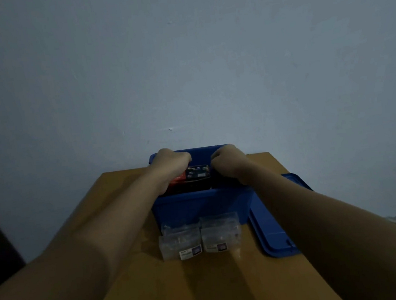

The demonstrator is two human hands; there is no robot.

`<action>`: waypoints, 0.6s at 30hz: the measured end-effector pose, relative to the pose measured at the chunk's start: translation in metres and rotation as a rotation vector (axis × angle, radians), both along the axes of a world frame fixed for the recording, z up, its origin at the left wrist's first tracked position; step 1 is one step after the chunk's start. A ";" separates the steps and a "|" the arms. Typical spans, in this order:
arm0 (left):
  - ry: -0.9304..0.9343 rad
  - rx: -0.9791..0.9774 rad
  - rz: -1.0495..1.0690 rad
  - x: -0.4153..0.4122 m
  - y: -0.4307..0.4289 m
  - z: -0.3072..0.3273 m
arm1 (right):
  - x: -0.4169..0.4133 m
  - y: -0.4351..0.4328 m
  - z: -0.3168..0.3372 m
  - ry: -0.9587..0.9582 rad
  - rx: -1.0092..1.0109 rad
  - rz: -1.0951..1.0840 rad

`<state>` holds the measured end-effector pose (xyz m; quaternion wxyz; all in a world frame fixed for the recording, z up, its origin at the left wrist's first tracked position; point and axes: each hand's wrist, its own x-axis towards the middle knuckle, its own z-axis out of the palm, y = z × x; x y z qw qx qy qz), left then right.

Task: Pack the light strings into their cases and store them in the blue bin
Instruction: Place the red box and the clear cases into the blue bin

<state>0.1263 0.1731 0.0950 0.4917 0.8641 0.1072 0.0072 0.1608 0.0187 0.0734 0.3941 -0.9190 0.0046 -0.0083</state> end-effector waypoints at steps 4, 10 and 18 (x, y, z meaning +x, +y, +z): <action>-0.323 0.114 -0.029 -0.020 0.008 -0.008 | -0.031 -0.014 0.005 -0.246 0.015 0.021; -0.754 0.211 -0.039 -0.068 0.012 -0.045 | -0.083 -0.028 -0.028 -0.619 0.119 -0.080; -0.700 0.445 -0.172 -0.113 -0.003 -0.113 | -0.133 -0.029 -0.099 -0.713 -0.015 -0.042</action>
